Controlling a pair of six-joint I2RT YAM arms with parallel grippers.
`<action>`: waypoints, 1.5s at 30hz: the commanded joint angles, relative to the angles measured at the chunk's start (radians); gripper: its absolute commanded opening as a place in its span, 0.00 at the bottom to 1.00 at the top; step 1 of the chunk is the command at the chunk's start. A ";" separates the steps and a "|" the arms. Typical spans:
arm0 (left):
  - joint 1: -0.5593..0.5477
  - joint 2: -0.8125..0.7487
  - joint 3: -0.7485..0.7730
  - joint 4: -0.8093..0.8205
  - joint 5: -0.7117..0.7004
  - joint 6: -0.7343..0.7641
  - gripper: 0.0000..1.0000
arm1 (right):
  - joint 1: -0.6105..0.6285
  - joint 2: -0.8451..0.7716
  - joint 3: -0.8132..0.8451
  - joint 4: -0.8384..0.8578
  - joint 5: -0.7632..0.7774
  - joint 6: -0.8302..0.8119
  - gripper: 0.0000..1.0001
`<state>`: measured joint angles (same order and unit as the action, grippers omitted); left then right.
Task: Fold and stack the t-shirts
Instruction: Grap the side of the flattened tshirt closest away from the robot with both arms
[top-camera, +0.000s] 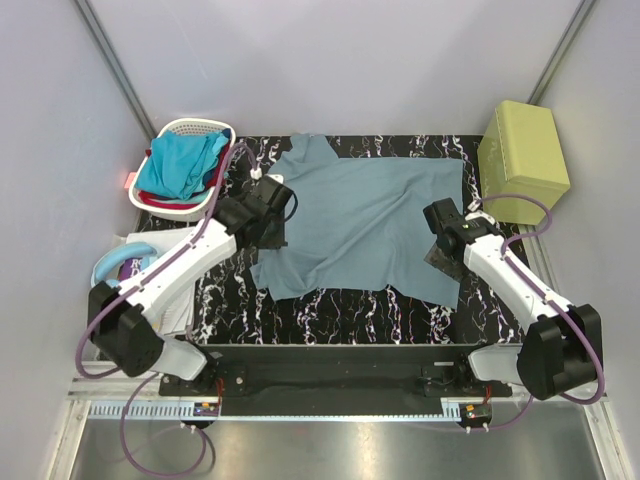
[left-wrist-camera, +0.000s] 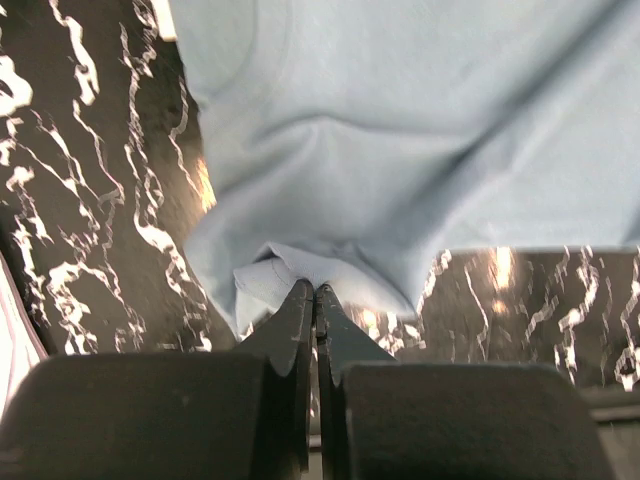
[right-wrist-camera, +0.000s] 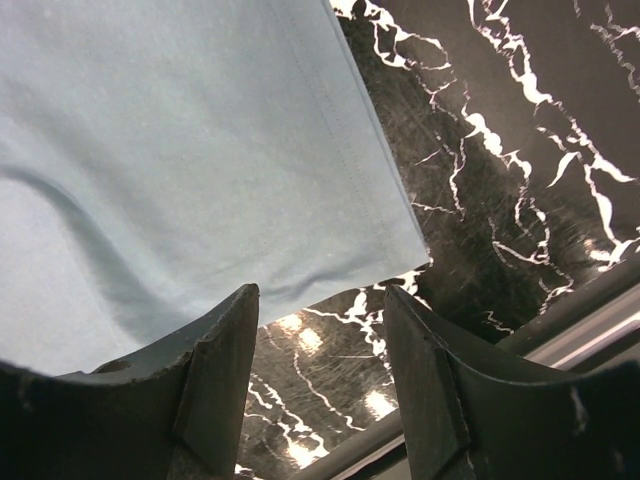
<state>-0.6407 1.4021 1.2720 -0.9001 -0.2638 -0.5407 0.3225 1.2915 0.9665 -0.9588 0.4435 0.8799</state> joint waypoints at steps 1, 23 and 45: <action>0.056 0.073 0.127 0.095 -0.017 0.051 0.00 | 0.004 -0.014 0.026 0.006 0.046 -0.050 0.61; 0.147 0.541 0.498 0.141 0.037 0.085 0.00 | 0.004 -0.026 -0.043 0.058 -0.028 -0.145 0.61; 0.147 0.342 0.244 0.213 0.058 0.058 0.00 | 0.000 0.086 -0.187 0.107 -0.131 0.128 0.61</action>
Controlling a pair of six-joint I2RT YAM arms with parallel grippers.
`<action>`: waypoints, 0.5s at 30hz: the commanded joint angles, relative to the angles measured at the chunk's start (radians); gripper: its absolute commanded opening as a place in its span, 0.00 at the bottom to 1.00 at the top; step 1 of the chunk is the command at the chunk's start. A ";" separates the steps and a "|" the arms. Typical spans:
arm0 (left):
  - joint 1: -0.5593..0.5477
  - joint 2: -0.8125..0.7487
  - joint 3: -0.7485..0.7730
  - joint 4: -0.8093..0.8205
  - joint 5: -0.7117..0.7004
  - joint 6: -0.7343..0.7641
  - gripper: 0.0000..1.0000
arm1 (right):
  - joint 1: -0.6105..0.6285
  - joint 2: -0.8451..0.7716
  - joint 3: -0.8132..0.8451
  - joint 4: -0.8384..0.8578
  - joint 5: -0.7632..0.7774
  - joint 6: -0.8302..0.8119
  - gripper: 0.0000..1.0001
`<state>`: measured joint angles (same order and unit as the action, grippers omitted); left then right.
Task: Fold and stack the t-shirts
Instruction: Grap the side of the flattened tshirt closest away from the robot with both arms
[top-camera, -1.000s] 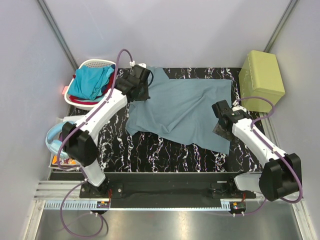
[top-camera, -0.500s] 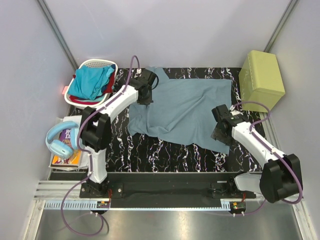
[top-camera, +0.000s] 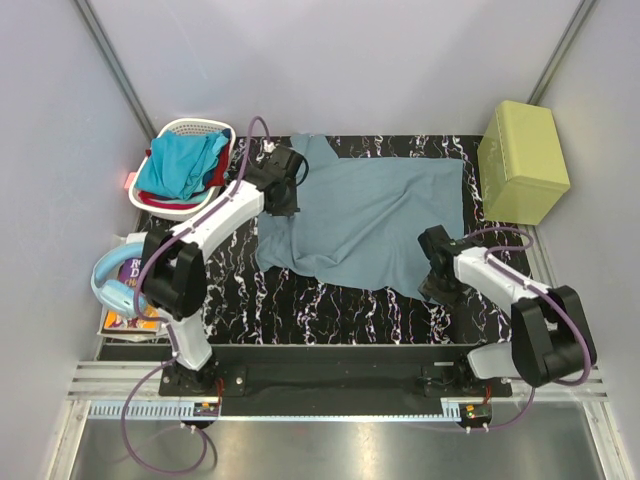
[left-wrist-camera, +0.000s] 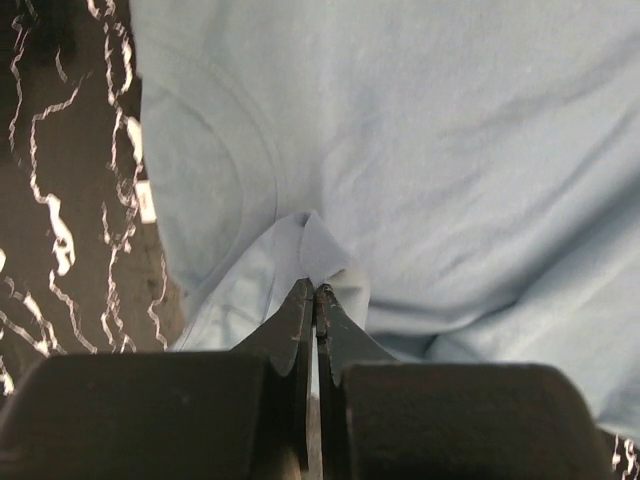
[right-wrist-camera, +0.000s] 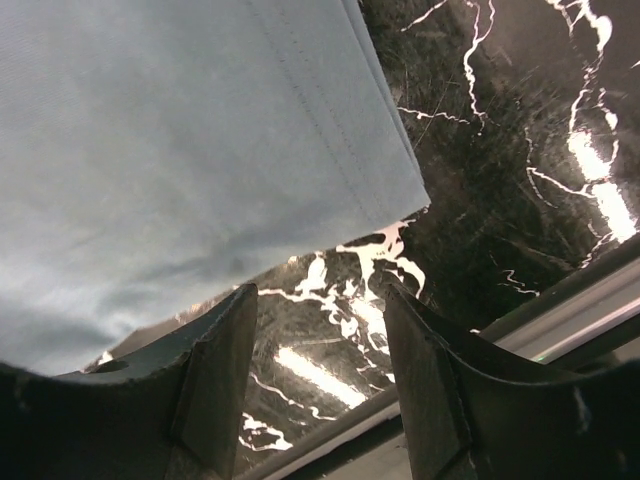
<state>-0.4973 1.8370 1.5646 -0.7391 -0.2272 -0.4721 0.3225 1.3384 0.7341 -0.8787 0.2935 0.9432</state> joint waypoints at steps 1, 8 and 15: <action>0.003 -0.102 -0.076 0.053 0.022 -0.011 0.00 | 0.000 0.051 0.063 0.030 0.030 0.066 0.62; 0.005 -0.174 -0.158 0.079 0.040 -0.014 0.00 | -0.008 0.151 0.122 0.027 0.075 0.100 0.61; 0.005 -0.163 -0.152 0.080 0.077 -0.026 0.00 | -0.011 0.209 0.117 0.037 0.082 0.126 0.62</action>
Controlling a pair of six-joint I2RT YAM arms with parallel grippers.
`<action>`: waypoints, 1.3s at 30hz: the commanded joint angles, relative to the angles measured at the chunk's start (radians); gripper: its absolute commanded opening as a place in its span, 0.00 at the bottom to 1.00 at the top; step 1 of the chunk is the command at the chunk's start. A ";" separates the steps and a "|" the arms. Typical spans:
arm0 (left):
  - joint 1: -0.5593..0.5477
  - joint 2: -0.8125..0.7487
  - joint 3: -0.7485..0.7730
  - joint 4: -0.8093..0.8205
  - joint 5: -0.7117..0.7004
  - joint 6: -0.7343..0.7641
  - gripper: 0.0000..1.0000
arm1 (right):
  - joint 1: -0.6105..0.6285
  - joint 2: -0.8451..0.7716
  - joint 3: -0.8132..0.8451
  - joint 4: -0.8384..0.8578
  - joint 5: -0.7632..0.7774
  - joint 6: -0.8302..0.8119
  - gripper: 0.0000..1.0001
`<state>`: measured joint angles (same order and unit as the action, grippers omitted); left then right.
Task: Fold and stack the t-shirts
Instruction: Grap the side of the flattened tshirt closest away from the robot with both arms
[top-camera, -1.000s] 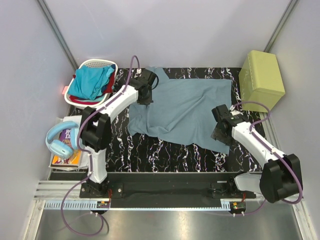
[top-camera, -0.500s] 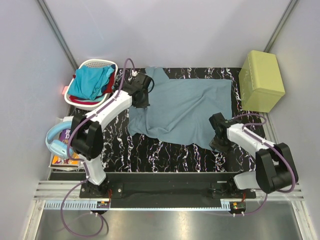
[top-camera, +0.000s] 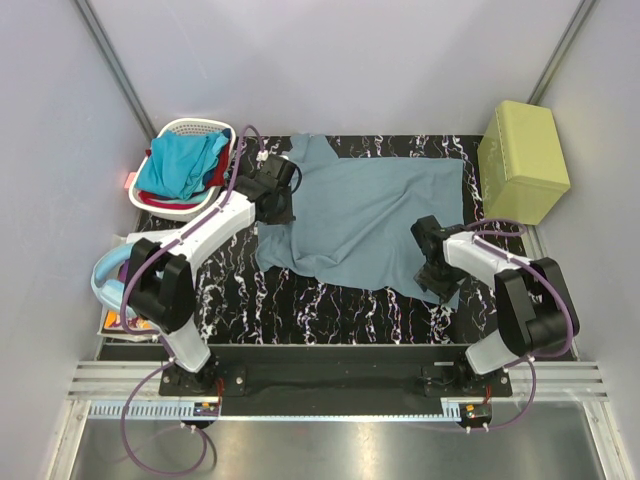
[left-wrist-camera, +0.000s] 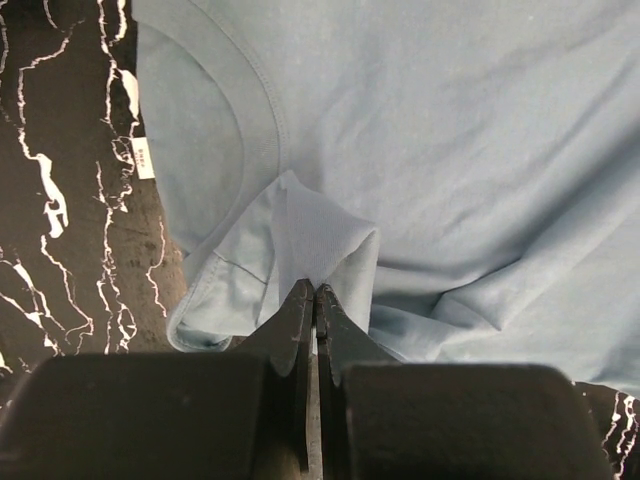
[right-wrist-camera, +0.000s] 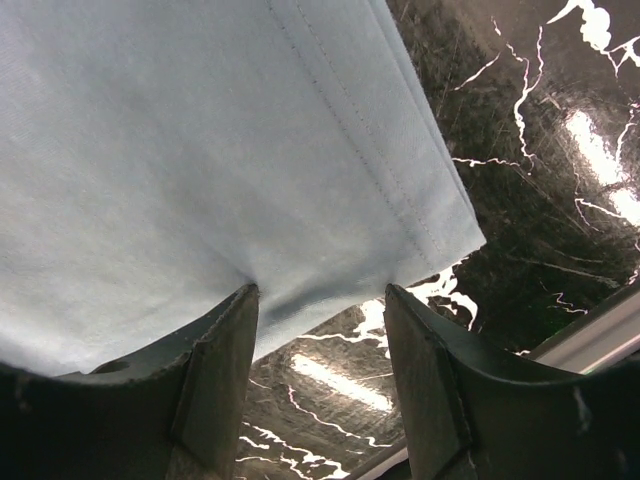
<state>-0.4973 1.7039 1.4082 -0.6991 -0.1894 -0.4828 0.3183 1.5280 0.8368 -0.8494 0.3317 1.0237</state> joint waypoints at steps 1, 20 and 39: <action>0.005 -0.029 0.005 0.041 0.042 -0.016 0.00 | -0.007 0.021 0.010 0.010 0.037 0.049 0.61; 0.005 -0.024 -0.008 0.041 0.056 -0.025 0.00 | -0.010 -0.045 -0.079 0.032 -0.042 0.047 0.00; -0.047 -0.357 -0.178 -0.042 0.033 -0.059 0.00 | -0.008 -0.356 0.134 -0.217 0.148 -0.062 0.00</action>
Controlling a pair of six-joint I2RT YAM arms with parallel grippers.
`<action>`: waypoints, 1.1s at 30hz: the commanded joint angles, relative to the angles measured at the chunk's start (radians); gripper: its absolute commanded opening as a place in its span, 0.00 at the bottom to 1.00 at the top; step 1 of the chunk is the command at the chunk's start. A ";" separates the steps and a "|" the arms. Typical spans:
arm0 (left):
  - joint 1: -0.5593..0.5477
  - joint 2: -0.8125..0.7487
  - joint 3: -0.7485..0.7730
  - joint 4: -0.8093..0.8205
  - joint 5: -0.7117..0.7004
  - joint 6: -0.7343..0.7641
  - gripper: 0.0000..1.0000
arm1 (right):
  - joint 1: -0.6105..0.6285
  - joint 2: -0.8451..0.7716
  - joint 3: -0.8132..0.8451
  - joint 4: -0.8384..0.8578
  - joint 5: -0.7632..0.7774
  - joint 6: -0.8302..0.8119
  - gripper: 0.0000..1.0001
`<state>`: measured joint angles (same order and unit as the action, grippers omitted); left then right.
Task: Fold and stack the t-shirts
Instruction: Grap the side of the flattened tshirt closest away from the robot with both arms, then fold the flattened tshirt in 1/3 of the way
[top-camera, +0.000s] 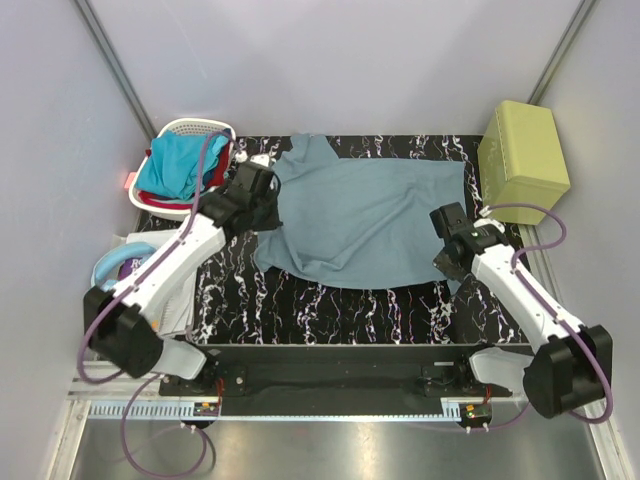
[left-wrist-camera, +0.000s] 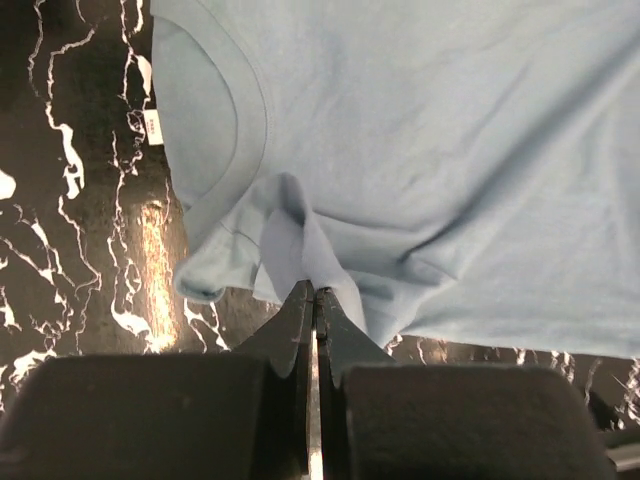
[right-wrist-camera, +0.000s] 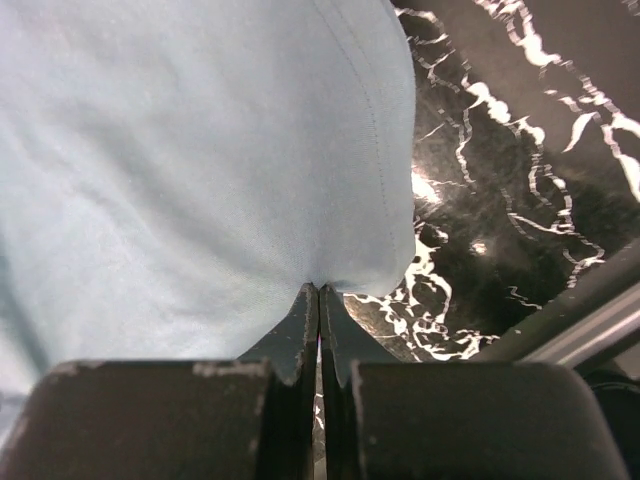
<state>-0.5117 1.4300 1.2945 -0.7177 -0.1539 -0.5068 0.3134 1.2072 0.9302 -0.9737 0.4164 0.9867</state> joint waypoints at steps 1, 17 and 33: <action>-0.040 -0.100 -0.079 -0.031 -0.003 -0.042 0.00 | -0.002 -0.038 0.041 -0.095 0.059 -0.026 0.00; -0.198 -0.355 -0.201 -0.258 -0.033 -0.176 0.00 | -0.004 -0.158 0.010 -0.206 -0.033 -0.037 0.00; -0.232 -0.488 -0.202 -0.428 -0.019 -0.272 0.00 | -0.002 -0.254 0.024 -0.312 -0.047 -0.013 0.00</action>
<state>-0.7361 0.9871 1.0706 -1.1049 -0.1745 -0.7433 0.3130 0.9958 0.9287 -1.2282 0.3546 0.9550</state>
